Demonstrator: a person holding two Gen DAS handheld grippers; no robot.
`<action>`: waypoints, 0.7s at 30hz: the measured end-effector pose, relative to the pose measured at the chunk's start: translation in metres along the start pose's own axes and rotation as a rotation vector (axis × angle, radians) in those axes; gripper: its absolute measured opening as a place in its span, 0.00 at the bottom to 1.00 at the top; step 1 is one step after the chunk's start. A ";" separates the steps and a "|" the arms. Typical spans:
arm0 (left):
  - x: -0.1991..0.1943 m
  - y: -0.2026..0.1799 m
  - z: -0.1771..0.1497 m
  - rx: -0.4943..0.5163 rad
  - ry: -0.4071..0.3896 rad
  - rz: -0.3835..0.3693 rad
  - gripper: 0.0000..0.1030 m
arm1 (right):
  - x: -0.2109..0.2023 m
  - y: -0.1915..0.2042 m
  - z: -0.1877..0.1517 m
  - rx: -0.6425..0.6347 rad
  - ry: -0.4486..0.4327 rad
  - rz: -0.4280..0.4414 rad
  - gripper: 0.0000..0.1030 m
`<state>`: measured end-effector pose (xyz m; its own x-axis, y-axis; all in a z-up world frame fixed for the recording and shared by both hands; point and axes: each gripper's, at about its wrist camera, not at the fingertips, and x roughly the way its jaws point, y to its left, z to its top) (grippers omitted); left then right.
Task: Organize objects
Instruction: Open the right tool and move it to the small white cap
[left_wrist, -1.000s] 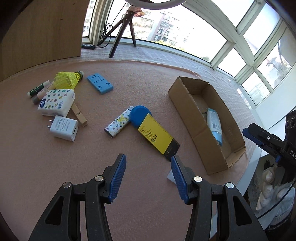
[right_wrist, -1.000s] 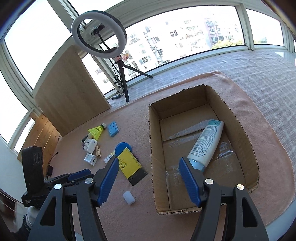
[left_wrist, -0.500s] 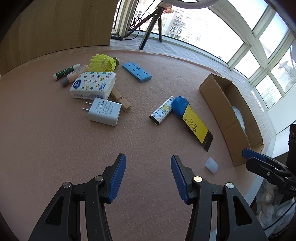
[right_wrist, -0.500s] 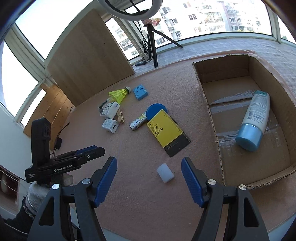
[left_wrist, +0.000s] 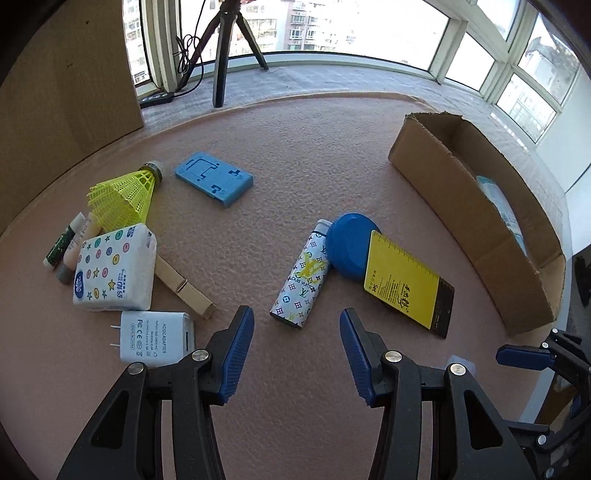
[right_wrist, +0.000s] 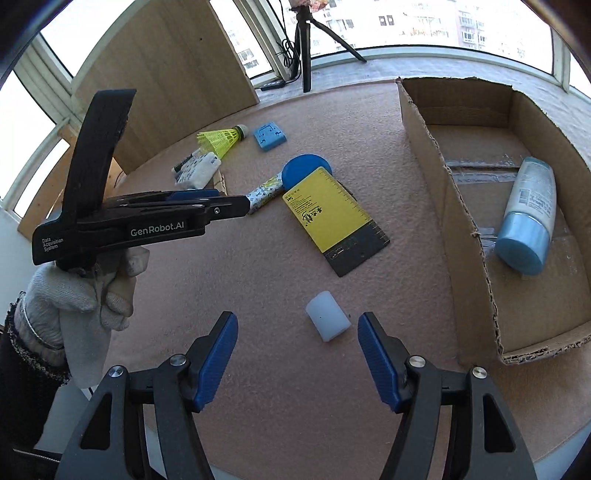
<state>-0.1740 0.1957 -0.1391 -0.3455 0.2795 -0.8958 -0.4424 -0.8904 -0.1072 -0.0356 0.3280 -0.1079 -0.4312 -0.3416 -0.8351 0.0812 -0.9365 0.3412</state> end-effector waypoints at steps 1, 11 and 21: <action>0.005 0.000 0.002 0.010 0.009 0.005 0.48 | 0.000 -0.001 0.000 -0.001 0.002 -0.005 0.62; 0.028 -0.008 0.020 0.061 0.022 0.029 0.35 | 0.004 -0.007 -0.003 0.018 0.019 -0.020 0.62; 0.028 0.005 0.025 -0.002 0.021 0.031 0.25 | 0.013 0.006 0.000 -0.045 0.038 -0.037 0.60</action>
<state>-0.2069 0.2085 -0.1539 -0.3416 0.2437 -0.9077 -0.4296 -0.8995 -0.0798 -0.0407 0.3174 -0.1168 -0.4006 -0.3085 -0.8627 0.1066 -0.9509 0.2906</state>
